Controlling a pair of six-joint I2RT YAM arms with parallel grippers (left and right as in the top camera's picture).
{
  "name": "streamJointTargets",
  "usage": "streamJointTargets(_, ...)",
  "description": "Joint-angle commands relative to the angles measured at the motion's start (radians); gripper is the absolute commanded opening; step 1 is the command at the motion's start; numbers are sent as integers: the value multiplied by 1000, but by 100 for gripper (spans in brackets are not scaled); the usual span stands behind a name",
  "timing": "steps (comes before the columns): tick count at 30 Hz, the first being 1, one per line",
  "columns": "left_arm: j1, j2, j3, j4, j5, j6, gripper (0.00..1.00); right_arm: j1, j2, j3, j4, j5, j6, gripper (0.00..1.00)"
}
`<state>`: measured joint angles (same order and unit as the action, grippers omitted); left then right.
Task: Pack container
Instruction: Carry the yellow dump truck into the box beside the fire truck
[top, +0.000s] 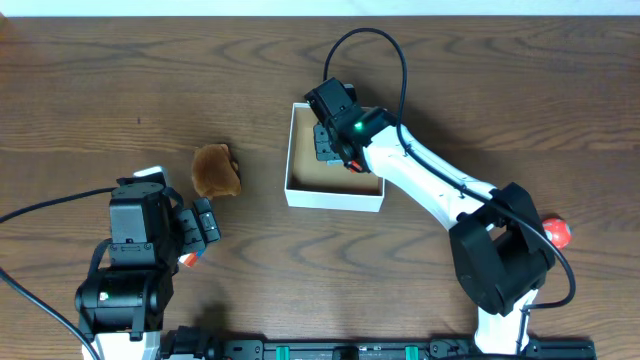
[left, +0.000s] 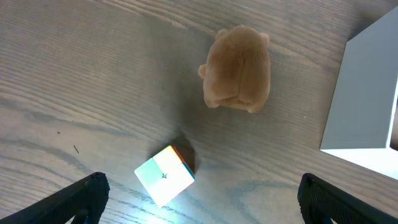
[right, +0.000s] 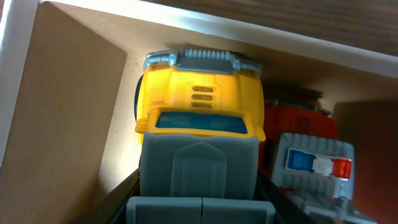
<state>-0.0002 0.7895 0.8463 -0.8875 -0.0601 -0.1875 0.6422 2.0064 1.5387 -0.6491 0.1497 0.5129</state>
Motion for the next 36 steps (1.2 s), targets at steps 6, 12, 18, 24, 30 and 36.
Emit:
streamJointTargets(6, 6, 0, 23, -3, -12, -13, 98, -2, 5, 6, -18, 18, 10, 37)
streamJointTargets(12, 6, 0, 23, -3, -12, -13, 98, 0, 5, 6, -59, 12, 47, 31)
streamJointTargets(18, 6, 0, 23, -3, -12, -13, 98, 0, 5, 6, -75, -1, 63, 48)
streamJointTargets(24, 6, 0, 23, -3, -12, -13, 98, 0, 5, 6, -103, 0, 74, 43)
streamJointTargets(30, 6, 0, 23, -3, -12, -13, 98, 0, 5, 6, -137, 0, 142, 37)
streamJointTargets(36, 6, 0, 23, -3, -12, -13, 98, 0, 5, 6, -137, 0, 141, 62)
